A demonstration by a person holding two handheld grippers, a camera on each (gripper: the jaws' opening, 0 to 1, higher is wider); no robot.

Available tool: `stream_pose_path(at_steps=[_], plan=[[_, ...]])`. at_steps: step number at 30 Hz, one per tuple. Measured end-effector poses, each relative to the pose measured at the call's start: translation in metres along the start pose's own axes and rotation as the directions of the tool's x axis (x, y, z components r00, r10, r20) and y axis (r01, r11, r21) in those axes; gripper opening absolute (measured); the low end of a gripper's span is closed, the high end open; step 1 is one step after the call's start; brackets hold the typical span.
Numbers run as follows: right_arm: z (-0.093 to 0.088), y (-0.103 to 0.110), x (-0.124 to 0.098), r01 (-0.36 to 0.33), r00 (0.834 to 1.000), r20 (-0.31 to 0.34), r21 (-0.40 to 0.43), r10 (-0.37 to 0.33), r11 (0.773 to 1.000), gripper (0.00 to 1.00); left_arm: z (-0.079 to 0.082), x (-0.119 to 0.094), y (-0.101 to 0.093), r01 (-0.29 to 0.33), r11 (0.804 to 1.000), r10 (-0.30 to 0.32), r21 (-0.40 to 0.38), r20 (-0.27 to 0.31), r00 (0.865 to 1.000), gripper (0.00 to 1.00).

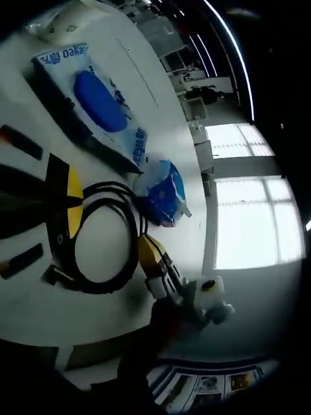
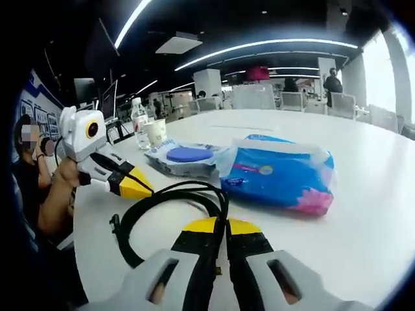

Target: Arrange the tabletop items into an orderly group along one side of the table until the central work area is clear of visible clutter.

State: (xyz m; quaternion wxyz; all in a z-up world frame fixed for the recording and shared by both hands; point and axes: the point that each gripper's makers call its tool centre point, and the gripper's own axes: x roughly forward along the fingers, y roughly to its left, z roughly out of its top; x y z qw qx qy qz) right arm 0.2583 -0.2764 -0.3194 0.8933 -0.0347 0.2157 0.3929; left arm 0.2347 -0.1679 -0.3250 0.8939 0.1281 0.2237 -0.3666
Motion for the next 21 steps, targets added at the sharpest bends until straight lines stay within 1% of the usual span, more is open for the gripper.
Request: stream_pose_path(at_steps=[5, 8, 9, 13, 18, 21], plan=[[0.0023, 0.0007, 0.0025, -0.013, 1.000, -0.001, -0.007, 0.013, 1.000, 0.01, 0.0007, -0.0037, 0.0023, -0.003, 1.000, 0.003, -0.001, -0.001, 1.000, 0.00], [0.0033, 0.0004, 0.0035, -0.012, 1.000, 0.002, -0.039, 0.012, 0.999, 0.02, 0.0003, -0.0042, 0.0030, -0.003, 1.000, 0.003, -0.002, -0.002, 1.000, 0.00], [0.0039, -0.0005, 0.0035, -0.001, 1.000, 0.007, -0.052, 0.001, 0.999, 0.02, -0.0001, -0.0046, 0.0023, -0.002, 1.000, 0.002, -0.004, 0.000, 1.000, 0.00], [0.0039, -0.0002, 0.0029, -0.002, 1.000, 0.010, -0.067, 0.002, 0.998, 0.03, 0.0002, -0.0049, 0.0032, -0.005, 1.000, 0.005, -0.006, 0.005, 1.000, 0.00], [0.0017, 0.0046, -0.0011, 0.002, 1.000, 0.009, -0.099, -0.001, 0.995, 0.07, 0.0010, -0.0071, 0.0053, -0.014, 1.000, 0.015, -0.010, 0.009, 1.000, 0.00], [0.0004, 0.0070, -0.0031, 0.005, 1.000, 0.010, -0.104, -0.004, 0.995, 0.09, 0.0017, -0.0086, 0.0064, -0.011, 1.000, 0.011, -0.020, 0.015, 1.000, 0.01]])
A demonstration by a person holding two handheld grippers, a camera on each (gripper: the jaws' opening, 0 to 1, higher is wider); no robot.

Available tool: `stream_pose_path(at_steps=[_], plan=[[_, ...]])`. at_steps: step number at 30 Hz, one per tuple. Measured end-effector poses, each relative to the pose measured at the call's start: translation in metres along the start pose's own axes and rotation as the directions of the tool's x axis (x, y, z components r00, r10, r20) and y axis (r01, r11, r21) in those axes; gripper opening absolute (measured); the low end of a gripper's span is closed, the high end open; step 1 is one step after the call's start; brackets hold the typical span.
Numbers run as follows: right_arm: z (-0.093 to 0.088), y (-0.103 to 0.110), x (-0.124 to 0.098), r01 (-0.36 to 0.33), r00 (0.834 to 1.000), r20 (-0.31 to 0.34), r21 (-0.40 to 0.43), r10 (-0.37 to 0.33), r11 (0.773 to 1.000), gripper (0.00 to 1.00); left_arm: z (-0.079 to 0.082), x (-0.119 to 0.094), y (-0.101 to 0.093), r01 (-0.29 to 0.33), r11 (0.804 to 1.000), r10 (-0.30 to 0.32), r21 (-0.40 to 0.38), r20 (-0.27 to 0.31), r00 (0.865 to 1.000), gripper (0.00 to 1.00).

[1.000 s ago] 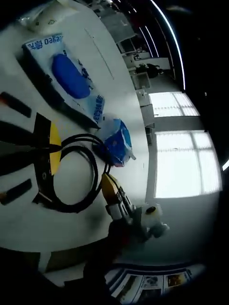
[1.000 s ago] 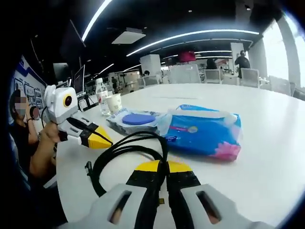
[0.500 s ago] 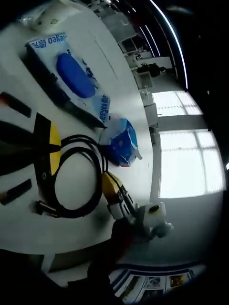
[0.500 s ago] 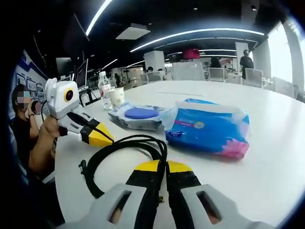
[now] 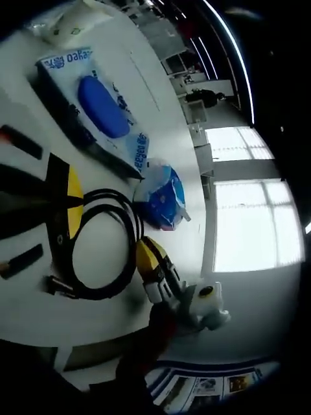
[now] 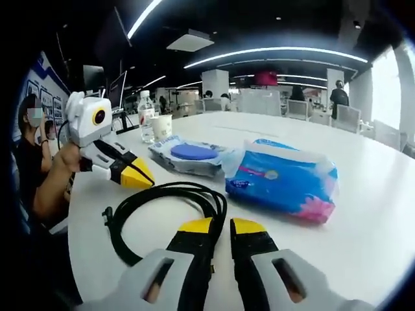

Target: Arrange the tabletop items into an orderly group along one side of the table until the central work area is clear of visible clutter.

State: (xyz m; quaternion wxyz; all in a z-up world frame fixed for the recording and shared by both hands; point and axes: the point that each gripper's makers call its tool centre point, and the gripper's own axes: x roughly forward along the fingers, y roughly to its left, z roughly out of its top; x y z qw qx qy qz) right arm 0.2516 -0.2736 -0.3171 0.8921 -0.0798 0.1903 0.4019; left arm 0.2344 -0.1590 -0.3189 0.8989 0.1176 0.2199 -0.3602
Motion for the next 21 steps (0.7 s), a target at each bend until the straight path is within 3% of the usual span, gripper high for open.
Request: stream_pose_path(at_steps=[8, 13, 15, 21], plan=[[0.005, 0.009, -0.005, -0.015, 1.000, 0.014, -0.024, 0.016, 1.000, 0.20, 0.007, -0.003, -0.008, 0.042, 0.999, -0.042, -0.009, 0.039, 0.998, 0.11], [0.007, 0.004, -0.005, 0.027, 1.000, 0.008, -0.132, -0.026, 0.991, 0.51, 0.009, -0.003, -0.013, 0.042, 0.999, -0.043, 0.029, 0.036, 0.998, 0.32], [0.007, 0.005, -0.005, 0.025, 1.000, 0.000, -0.129, -0.025, 0.991, 0.63, 0.009, -0.003, -0.013, 0.042, 0.999, -0.043, 0.029, 0.038, 0.998, 0.39], [0.007, 0.003, -0.005, 0.034, 0.999, -0.011, -0.146, -0.036, 0.989, 0.79, 0.006, -0.001, -0.015, 0.049, 0.998, -0.050, 0.038, 0.032, 0.998, 0.53]])
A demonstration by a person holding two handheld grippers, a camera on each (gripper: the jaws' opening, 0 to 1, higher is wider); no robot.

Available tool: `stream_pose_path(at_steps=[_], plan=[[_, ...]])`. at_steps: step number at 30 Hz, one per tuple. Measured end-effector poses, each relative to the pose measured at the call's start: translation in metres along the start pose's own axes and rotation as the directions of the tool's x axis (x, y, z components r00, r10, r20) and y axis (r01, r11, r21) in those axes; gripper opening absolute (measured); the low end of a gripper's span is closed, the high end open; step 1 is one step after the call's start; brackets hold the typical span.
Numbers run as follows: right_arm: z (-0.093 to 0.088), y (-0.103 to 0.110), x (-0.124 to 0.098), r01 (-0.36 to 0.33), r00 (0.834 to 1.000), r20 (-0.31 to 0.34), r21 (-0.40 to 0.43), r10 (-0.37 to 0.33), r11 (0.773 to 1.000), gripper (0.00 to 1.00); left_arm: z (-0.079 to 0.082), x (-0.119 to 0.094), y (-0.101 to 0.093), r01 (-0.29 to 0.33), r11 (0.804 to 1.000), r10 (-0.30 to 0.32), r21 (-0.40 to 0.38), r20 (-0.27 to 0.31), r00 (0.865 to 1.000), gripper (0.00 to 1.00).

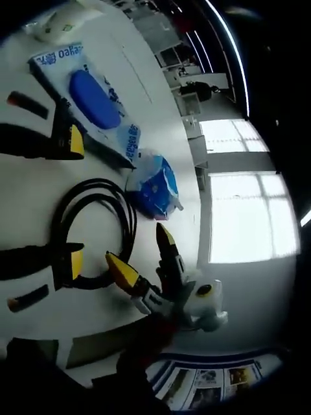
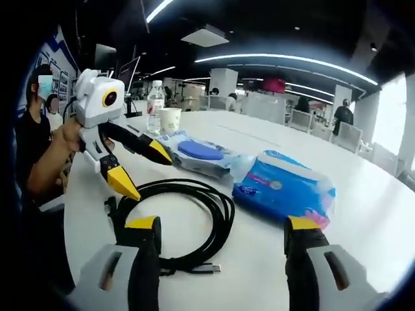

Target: Arrange the tabletop items into an orderly group along one side of the table until the central work area is clear of visible clutter.

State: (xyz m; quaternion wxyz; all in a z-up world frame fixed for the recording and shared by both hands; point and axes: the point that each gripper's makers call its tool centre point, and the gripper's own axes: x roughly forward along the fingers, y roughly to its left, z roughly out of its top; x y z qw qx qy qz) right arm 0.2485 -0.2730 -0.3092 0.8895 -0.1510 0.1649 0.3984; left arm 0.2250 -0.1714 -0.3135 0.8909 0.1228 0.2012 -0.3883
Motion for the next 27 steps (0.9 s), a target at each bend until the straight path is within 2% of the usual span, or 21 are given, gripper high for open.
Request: stream_pose_path(at_steps=[5, 8, 10, 15, 21, 27], plan=[[0.001, -0.002, 0.000, 0.004, 1.000, 0.006, 0.005, -0.004, 1.000, 0.89, 0.002, -0.003, -0.002, 0.012, 1.000, -0.012, 0.001, 0.014, 1.000, 0.61], [0.000, -0.003, 0.000, 0.014, 1.000, 0.000, -0.005, -0.014, 1.000, 0.96, 0.003, -0.004, -0.002, 0.016, 1.000, -0.016, -0.003, 0.015, 1.000, 0.73], [0.000, -0.003, -0.001, 0.022, 1.000, 0.001, 0.001, -0.022, 1.000, 1.00, 0.004, -0.004, -0.002, 0.010, 1.000, -0.010, -0.002, 0.021, 1.000, 0.84], [0.002, -0.003, -0.003, 0.035, 0.999, -0.002, -0.008, -0.035, 0.999, 1.00, 0.005, -0.006, 0.000, -0.003, 1.000, 0.004, -0.020, 0.028, 1.000, 1.00], [0.000, -0.001, -0.005, 0.037, 0.999, -0.006, 0.000, -0.037, 0.999, 1.00, 0.001, -0.009, -0.001, -0.001, 1.000, 0.002, -0.018, 0.016, 1.000, 1.00], [0.005, 0.000, -0.011, 0.031, 0.999, 0.009, 0.014, -0.031, 0.999, 1.00, 0.006, -0.014, -0.003, 0.008, 1.000, -0.007, -0.018, 0.039, 0.999, 1.00]])
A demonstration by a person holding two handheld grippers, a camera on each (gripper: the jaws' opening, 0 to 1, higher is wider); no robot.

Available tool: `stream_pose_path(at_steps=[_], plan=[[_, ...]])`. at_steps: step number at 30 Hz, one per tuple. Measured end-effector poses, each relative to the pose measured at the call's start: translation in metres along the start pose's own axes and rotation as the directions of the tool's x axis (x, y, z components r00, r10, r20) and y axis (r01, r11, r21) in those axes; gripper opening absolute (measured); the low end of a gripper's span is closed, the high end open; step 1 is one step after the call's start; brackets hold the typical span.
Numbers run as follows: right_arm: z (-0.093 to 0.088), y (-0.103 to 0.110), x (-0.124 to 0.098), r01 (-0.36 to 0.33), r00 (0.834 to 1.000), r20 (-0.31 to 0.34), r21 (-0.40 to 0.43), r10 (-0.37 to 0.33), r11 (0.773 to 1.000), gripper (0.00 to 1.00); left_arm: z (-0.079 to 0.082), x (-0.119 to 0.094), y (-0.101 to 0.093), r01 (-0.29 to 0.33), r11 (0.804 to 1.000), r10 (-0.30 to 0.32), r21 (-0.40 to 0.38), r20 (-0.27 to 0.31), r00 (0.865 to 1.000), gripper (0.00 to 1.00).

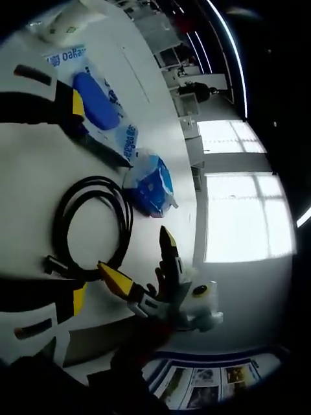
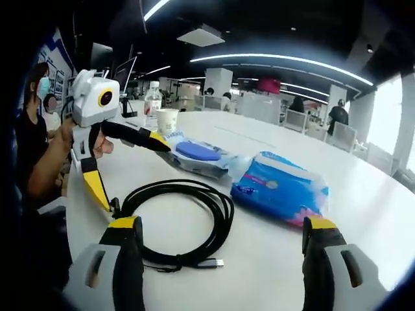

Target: Arrange the tabletop items into an orderly group along one side of the table until the central work area is clear of visible clutter.

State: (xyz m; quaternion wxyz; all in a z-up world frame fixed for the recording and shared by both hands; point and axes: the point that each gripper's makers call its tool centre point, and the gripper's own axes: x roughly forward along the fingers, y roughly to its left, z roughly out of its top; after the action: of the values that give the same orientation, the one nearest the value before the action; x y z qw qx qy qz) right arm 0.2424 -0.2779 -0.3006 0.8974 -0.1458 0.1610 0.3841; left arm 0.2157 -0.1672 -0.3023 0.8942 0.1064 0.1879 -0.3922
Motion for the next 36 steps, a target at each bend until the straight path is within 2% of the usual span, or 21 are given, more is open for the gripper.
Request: stream_pose_path(at_steps=[4, 8, 15, 20, 24, 27, 30, 32, 34, 36], plan=[[0.001, 0.002, -0.003, 0.007, 1.000, -0.008, -0.006, -0.007, 1.000, 1.00, 0.005, -0.007, 0.004, -0.001, 1.000, 0.001, -0.021, 0.026, 1.000, 1.00], [0.010, 0.003, -0.012, 0.011, 1.000, 0.029, 0.004, -0.011, 1.000, 1.00, 0.004, -0.015, 0.010, -0.019, 1.000, 0.019, -0.013, 0.030, 0.999, 1.00], [0.020, 0.003, -0.025, 0.026, 0.998, 0.051, 0.002, -0.026, 1.000, 1.00, -0.002, -0.046, 0.034, -0.056, 0.998, 0.058, -0.031, 0.050, 0.997, 1.00], [0.020, 0.004, -0.033, 0.031, 0.998, 0.056, 0.018, -0.032, 0.999, 1.00, -0.001, -0.074, 0.046, -0.070, 0.996, 0.074, -0.053, 0.096, 0.993, 1.00], [0.015, 0.003, -0.039, 0.038, 0.998, 0.053, 0.041, -0.041, 0.998, 1.00, -0.010, -0.093, 0.054, -0.086, 0.995, 0.090, -0.049, 0.096, 0.991, 1.00], [0.016, 0.002, -0.044, 0.046, 0.997, 0.063, 0.054, -0.049, 0.997, 1.00, -0.013, -0.114, 0.065, -0.124, 0.990, 0.131, -0.063, 0.118, 0.984, 1.00], [0.017, 0.002, -0.051, 0.062, 0.995, 0.072, 0.059, -0.066, 0.996, 1.00, -0.017, -0.132, 0.070, -0.123, 0.989, 0.133, -0.085, 0.134, 0.982, 1.00], [0.016, 0.001, -0.055, 0.065, 0.995, 0.067, 0.061, -0.069, 0.996, 1.00, -0.019, -0.141, 0.073, -0.135, 0.987, 0.146, -0.084, 0.144, 0.979, 1.00], [0.014, 0.005, -0.058, 0.046, 0.997, 0.053, 0.035, -0.048, 0.998, 1.00, -0.025, -0.156, 0.084, -0.175, 0.981, 0.186, -0.086, 0.146, 0.972, 1.00], [0.010, 0.006, -0.060, 0.048, 0.998, 0.045, 0.046, -0.050, 0.998, 1.00, -0.029, -0.166, 0.088, -0.180, 0.979, 0.193, -0.097, 0.153, 0.969, 1.00]])
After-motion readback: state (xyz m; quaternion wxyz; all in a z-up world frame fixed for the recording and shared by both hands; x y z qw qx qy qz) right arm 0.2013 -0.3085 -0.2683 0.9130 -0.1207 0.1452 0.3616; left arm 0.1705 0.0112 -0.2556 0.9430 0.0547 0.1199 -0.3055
